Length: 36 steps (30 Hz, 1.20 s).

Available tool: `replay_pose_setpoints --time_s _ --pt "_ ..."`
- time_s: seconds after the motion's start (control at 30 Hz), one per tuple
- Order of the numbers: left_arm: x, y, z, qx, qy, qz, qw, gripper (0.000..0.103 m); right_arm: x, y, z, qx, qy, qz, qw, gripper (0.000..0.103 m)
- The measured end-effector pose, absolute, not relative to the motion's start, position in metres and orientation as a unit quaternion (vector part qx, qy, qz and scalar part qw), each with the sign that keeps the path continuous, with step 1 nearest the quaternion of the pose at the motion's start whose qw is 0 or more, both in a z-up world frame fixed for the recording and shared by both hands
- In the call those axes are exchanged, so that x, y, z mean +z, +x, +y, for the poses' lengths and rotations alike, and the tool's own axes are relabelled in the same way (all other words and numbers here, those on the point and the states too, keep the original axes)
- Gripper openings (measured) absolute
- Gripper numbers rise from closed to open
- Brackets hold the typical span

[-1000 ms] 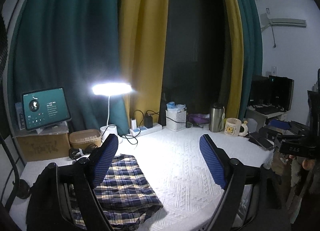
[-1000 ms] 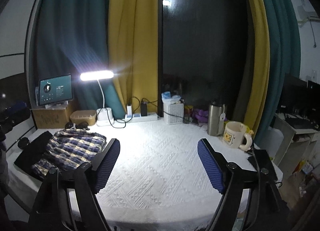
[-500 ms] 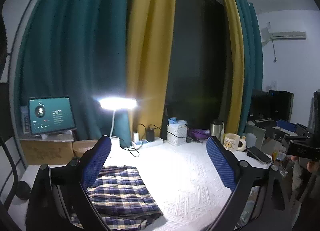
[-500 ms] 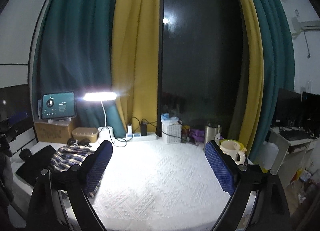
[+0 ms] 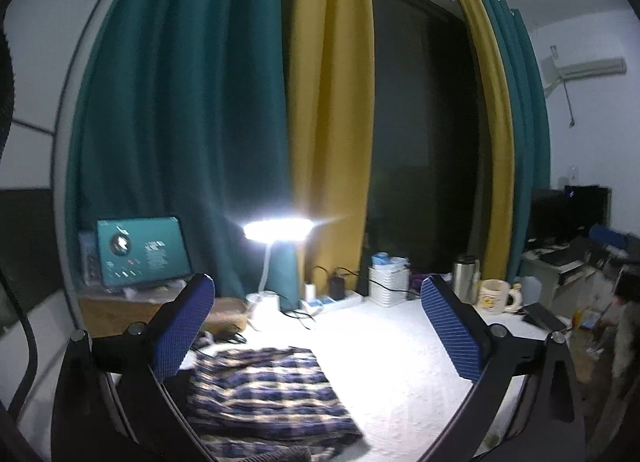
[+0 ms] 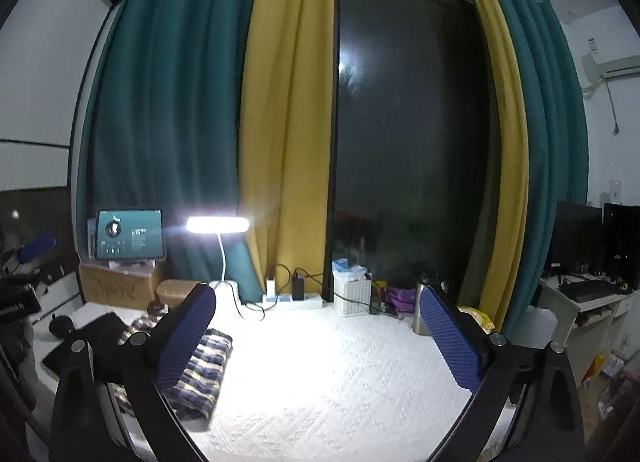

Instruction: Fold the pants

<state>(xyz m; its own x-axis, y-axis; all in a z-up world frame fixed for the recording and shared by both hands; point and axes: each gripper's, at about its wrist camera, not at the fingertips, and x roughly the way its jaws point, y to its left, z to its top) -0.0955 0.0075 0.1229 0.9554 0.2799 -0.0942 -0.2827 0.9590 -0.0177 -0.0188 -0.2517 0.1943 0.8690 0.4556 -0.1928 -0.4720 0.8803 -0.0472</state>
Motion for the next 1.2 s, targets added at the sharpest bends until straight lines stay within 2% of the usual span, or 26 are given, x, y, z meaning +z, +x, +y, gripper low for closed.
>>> replay_pose_setpoints --time_s 0.6,1.2 --pt "0.134 -0.132 0.025 0.178 -0.004 -0.02 0.984 0.102 0.212 -0.031 -0.234 0.237 -0.057 0.072 0.967 0.103" --pt "0.127 -0.128 0.031 0.184 -0.02 -0.013 0.983 0.102 0.204 -0.021 -0.231 0.228 -0.053 0.09 0.968 0.103"
